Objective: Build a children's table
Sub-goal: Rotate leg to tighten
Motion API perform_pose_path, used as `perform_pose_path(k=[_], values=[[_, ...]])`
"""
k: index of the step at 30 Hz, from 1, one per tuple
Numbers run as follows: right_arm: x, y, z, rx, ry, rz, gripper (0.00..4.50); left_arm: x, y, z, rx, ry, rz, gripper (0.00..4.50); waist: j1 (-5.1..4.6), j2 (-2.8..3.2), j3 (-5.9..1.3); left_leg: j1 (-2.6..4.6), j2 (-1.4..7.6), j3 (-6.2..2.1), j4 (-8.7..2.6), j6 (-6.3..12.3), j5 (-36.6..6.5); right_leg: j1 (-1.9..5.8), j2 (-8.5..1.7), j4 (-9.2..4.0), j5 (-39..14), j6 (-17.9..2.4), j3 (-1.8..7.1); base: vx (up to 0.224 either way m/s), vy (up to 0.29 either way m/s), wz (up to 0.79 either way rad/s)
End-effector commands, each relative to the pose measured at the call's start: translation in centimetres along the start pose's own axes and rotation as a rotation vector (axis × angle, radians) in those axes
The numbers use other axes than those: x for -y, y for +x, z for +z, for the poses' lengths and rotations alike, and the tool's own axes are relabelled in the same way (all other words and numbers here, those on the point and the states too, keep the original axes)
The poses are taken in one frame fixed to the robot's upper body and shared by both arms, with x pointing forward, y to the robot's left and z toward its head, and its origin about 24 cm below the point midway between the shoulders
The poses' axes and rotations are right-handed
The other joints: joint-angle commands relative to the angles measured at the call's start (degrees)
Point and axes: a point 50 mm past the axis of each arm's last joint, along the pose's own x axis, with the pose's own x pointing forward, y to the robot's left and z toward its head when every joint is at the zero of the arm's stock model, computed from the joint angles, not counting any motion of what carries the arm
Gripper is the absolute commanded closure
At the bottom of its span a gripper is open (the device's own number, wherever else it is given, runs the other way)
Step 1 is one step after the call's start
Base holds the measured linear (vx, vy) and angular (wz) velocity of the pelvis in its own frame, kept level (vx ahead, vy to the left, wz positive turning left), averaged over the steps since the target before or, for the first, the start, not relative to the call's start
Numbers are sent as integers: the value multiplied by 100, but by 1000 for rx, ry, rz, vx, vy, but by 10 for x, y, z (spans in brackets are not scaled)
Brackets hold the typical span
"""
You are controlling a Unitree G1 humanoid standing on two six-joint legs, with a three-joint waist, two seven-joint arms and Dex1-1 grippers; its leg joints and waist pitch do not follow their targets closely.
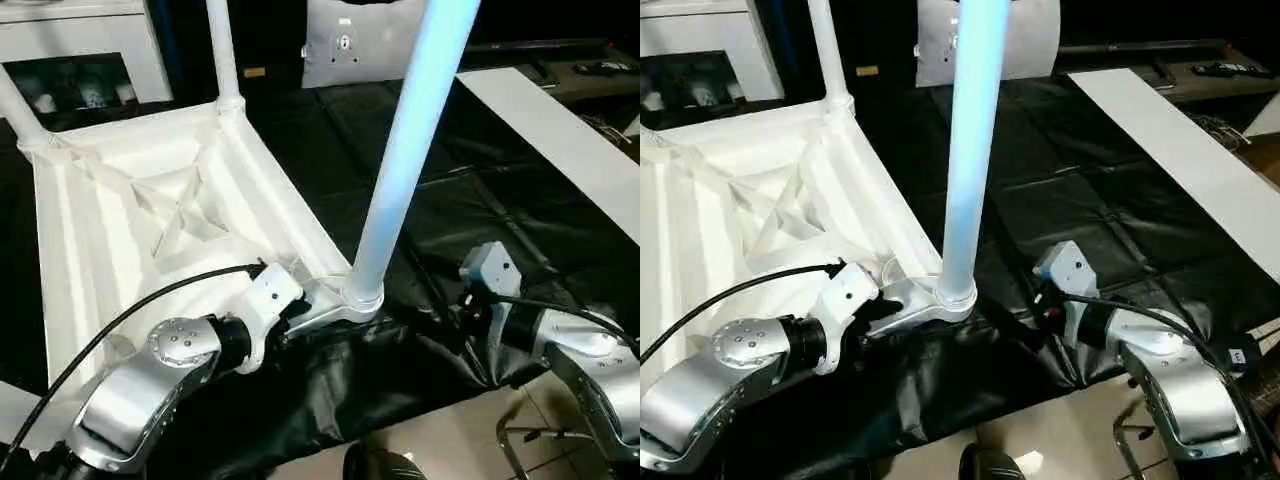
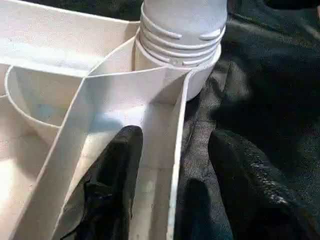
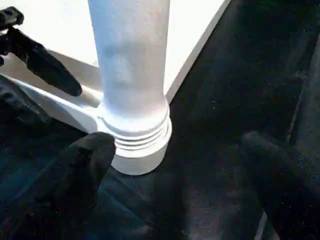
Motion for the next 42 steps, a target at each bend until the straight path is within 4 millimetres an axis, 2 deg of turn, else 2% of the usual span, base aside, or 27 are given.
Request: perform_pose_path(k=[1, 5, 18, 26, 27, 32, 34, 36, 38, 39, 40, 42], values=[[0, -3, 2, -16, -15, 1, 0, 2, 0, 2, -21, 36, 6, 244, 10, 6, -303, 135, 282, -218, -448, 100, -1907, 153, -414, -581, -3107, -504, 245, 0, 0, 0], [-2, -2, 1, -31, -20, 22, 0, 2, 2, 3, -33, 56, 11, 263, 14, 8, -310, 123, 292, -217, -454, 112, -1829, 166, -415, -568, -2965, -532, 251, 0, 0, 0], [-2, -2, 1, -41, -28, 18, 0, 0, 5, 5, -64, 84, -1, 368, 18, 30, -323, 128, 296, -212, -452, 95, -1828, 177, -417, -553, -2788, -650, 251, 0, 0, 0], [0, -2, 1, -38, -34, 14, 0, 0, 2, -3, -138, 141, -7, 420, 17, 25, -322, 132, 294, -223, -457, 72, -1880, 178, -423, -559, -2934, -598, 248, 0, 0, 0], [0, -2, 1, -38, -34, 14, 0, 0, 2, -3, -139, 142, -7, 441, 16, 24, -321, 126, 290, -221, -455, 75, -1872, 179, -424, -562, -2941, -593, 250, 0, 0, 0], [0, 0, 3, -30, -36, 16, 0, -3, 1, 2, -99, 155, 0, 447, 11, 29, -327, 128, 296, -223, -456, 76, -1843, 179, -424, -562, -2897, -620, 247, 0, 0, 0], [1, 1, 3, -27, -36, 19, 0, -1, 2, 6, -25, 233, -69, 447, 13, 10, -328, 123, 289, -216, -455, 112, -1838, 177, -419, -570, -2845, -622, 250, 0, 0, 0], [2, 1, 3, -26, -36, 19, 0, 1, 2, 7, -2, 268, -106, 447, 22, 23, -337, 128, 291, -213, -454, 114, -1834, 171, -425, -564, -2879, -575, 258, 0, 0, 0], [3, 3, 3, -17, -34, 29, 0, -3, 1, 4, 5, 297, -145, 447, 18, 20, -332, 129, 289, -208, -459, 110, -1839, 169, -423, -561, -2846, -589, 259, 0, 0, 0], [4, 5, 4, -6, -32, 37, 0, -10, 1, 2, 20, 319, -173, 447, 15, -4, -331, 122, 288, -202, -459, 113, -1807, 170, -422, -555, -2830, -594, 258, 0, 0, 0], [5, 6, 5, -3, -31, 39, 0, -13, 0, 2, 28, 328, -185, 447, 24, -11, -319, 156, 286, -190, -453, 113, -1878, 134, -425, -576, -2981, -571, 262, 0, 0, 0], [6, 7, 5, -1, -32, 43, 0, -21, -1, 0, 31, 360, -220, 447, 43, -7, -306, 166, 266, -189, -447, 126, -1881, 122, -432, -606, -3176, -516, 262, 0, 0, 0]])
